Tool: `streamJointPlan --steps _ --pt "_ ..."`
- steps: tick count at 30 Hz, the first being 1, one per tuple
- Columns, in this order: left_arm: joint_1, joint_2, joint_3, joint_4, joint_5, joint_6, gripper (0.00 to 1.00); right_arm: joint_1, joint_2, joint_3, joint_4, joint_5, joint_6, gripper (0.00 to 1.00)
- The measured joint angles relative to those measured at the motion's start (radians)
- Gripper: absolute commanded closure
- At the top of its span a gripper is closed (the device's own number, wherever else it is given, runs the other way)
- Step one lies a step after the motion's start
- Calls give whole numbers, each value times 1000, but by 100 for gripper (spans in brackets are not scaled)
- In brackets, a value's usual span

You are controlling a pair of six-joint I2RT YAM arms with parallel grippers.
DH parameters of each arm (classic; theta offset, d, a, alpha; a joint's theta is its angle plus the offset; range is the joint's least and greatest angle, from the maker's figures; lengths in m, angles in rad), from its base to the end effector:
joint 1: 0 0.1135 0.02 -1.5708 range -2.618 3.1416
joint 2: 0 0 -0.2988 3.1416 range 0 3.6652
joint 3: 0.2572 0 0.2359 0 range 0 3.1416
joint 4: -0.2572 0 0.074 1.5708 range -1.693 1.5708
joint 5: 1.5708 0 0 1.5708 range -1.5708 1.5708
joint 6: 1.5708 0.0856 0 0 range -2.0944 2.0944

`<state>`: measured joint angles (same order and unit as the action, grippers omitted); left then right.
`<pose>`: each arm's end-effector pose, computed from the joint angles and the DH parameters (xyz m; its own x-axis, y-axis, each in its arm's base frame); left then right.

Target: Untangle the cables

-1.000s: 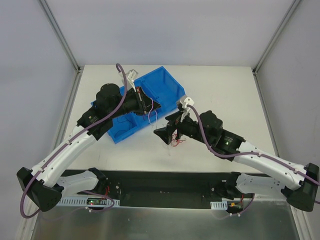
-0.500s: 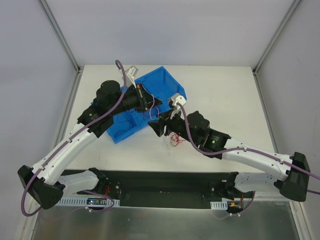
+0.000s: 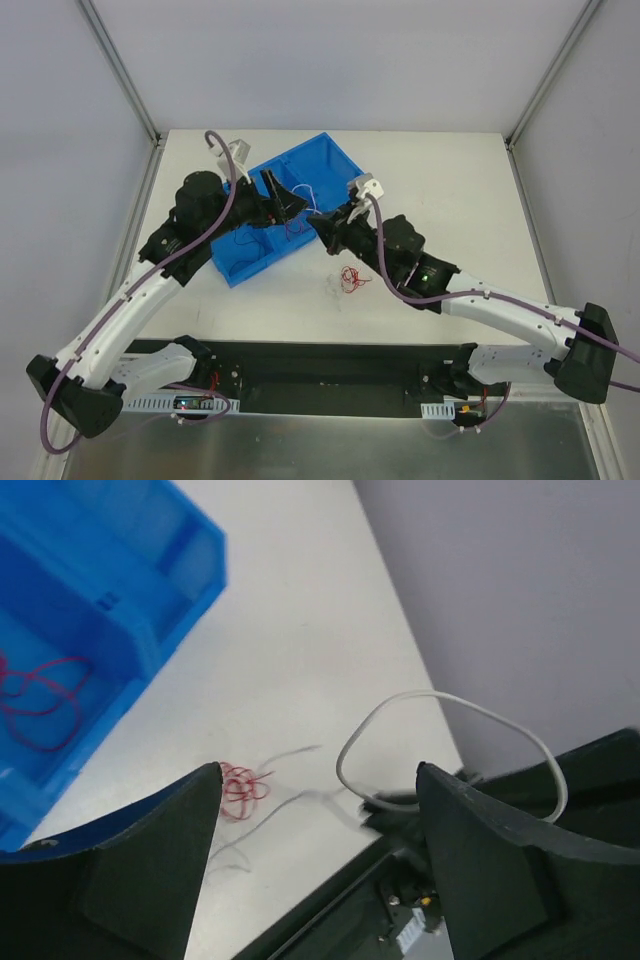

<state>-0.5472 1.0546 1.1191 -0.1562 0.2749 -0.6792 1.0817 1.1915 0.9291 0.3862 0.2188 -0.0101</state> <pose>0.2032 -0.1510 0.4336 -0.5204 -0.3909 -0.7592 0.5201 0.5600 -0.6449 0.1581 0.2575 0.4093 0.0657 0.1025 -0.9926 -0.7599 0.6498 0.0168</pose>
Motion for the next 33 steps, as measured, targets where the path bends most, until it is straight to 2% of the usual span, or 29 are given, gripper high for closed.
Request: streamJointPlan --steps 3,6,11,13,21,29,33 --pt "19 -109 -66 -68 -100 48 12 -65 -9 0 4 -18 4 100" --pt "19 -237 -123 -120 -212 96 10 -150 3 25 -13 -40 20 100" --pt "19 -425 -208 -159 -343 154 9 -268 113 136 -1 -19 51 100" --pt "19 -449 -223 -167 -355 167 8 -299 182 181 14 -4 50 100" --pt "19 -375 -280 -193 -260 174 4 -383 537 455 -1 0 -71 99" --pt "19 -277 -299 -204 -217 172 4 -410 744 572 -127 -71 -113 98" --pt "19 -227 -299 -202 -198 153 4 -409 771 575 -200 -97 -80 95"
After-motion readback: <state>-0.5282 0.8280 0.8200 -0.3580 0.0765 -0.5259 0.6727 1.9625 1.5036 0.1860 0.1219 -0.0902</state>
